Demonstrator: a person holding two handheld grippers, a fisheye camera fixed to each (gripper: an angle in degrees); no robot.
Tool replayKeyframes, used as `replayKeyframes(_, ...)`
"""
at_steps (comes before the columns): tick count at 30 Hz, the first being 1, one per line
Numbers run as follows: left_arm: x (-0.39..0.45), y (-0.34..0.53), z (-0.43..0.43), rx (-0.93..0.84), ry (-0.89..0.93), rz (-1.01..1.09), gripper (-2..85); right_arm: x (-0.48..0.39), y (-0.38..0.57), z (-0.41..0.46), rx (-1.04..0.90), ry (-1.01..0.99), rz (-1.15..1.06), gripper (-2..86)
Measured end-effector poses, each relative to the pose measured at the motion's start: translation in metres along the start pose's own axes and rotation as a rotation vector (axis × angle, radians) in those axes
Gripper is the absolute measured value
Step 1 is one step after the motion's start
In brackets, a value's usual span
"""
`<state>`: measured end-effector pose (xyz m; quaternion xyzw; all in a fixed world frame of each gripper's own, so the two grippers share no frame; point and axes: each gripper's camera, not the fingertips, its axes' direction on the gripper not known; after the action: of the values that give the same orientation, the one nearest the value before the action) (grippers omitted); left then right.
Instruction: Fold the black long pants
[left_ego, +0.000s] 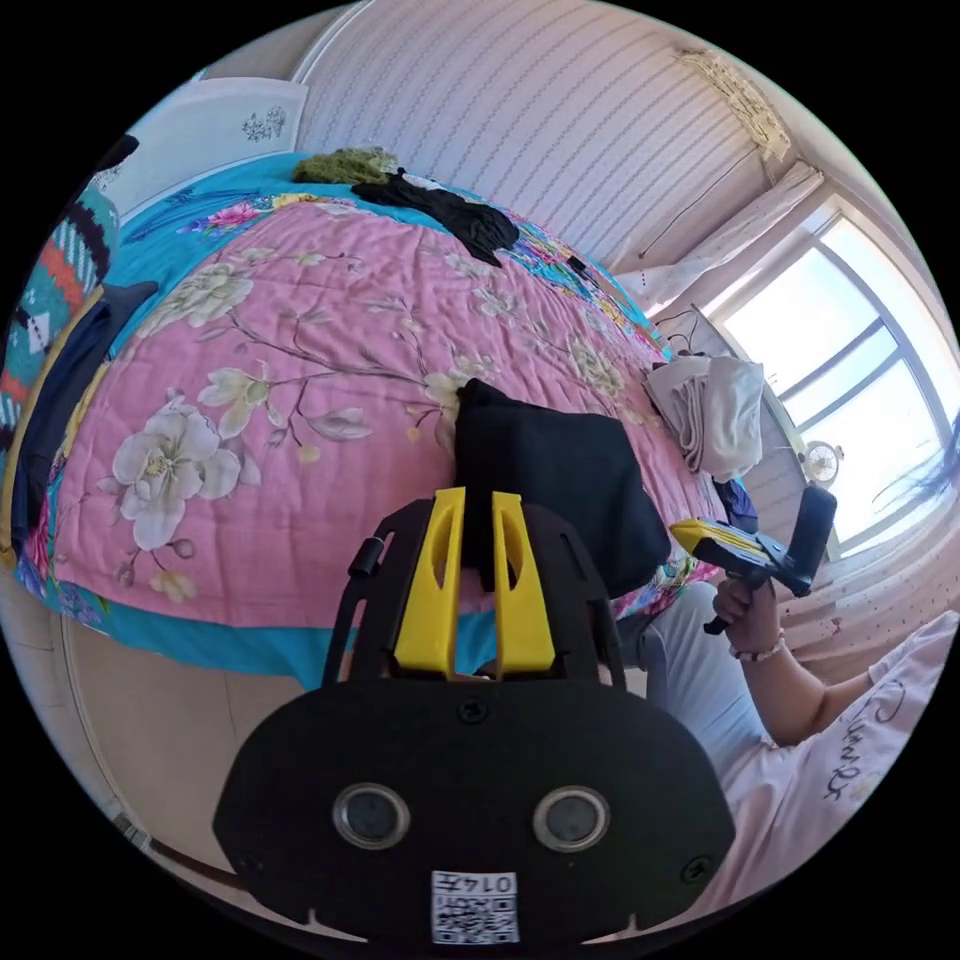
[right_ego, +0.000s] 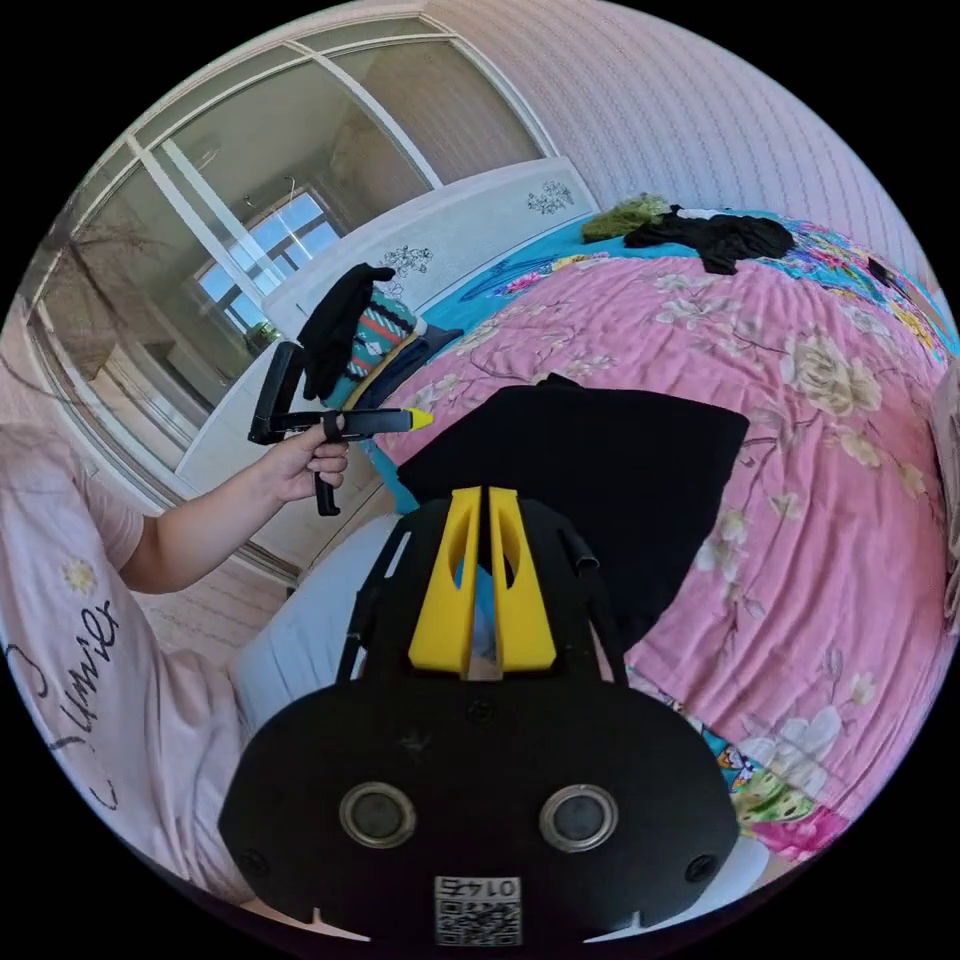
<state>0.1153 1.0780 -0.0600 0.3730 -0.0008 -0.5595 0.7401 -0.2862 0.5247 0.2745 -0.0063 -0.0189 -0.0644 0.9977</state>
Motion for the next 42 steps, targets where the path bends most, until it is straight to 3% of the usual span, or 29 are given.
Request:
replayKeyframes(4,-0.023,-0.015,0.019,-0.075,0.144,-0.078,6.9,0.017,0.002,0.012,-0.070,0.206,0.119,7.8)
replayKeyframes(7,-0.042,-0.021,0.032,-0.180,0.230,-0.136,4.2,0.026,0.001,0.033,-0.092,0.172,0.161,8.3)
replayKeyframes(12,-0.011,-0.033,-0.016,0.055,0.154,0.189,0.1,0.023,-0.009,0.054,-0.052,0.185,0.187,8.3)
replayKeyframes(14,0.008,-0.030,-0.023,0.138,0.025,0.326,0.1,0.019,-0.015,0.061,-0.042,0.214,0.186,8.3)
replayKeyframes(17,-0.013,-0.030,0.014,-0.084,-0.118,0.249,0.6,0.016,-0.025,0.074,-0.031,0.244,0.186,8.2)
replayKeyframes(20,-0.045,-0.027,0.002,-0.053,0.039,0.097,0.8,0.019,-0.036,0.089,-0.030,0.242,0.187,8.2)
replayKeyframes(22,-0.051,-0.024,-0.019,-0.036,0.048,0.046,0.3,0.023,-0.046,0.093,-0.042,0.216,0.204,7.9)
replayKeyframes(27,-0.029,0.007,-0.072,0.046,0.162,0.173,-0.8,0.020,-0.061,0.080,0.010,0.080,0.145,1.7)
replayKeyframes(29,-0.022,0.024,-0.053,-0.086,0.034,0.246,-0.9,0.021,-0.064,0.089,-0.008,0.076,0.132,0.6)
replayKeyframes(31,-0.026,0.036,-0.031,-0.190,-0.048,0.273,-0.8,0.035,-0.067,0.123,-0.158,0.078,0.178,0.1)
replayKeyframes(33,-0.034,0.039,-0.040,-0.147,-0.001,0.240,-0.6,0.048,-0.070,0.129,-0.138,-0.006,0.237,0.1)
replayKeyframes(36,-0.042,0.034,-0.067,-0.108,0.028,0.165,1.4,0.047,-0.087,0.113,-0.097,-0.047,0.201,0.9)
replayKeyframes(38,-0.049,0.033,-0.086,0.025,-0.070,0.160,7.7,0.044,-0.096,0.094,-0.002,0.052,0.163,2.2)
replayKeyframes(40,-0.058,0.029,-0.084,0.073,-0.067,0.117,14.4,0.060,-0.107,0.081,0.106,0.187,0.222,13.7)
replayKeyframes(42,-0.064,0.025,-0.071,0.064,-0.015,0.062,17.7,0.083,-0.119,0.090,0.078,0.192,0.303,16.9)
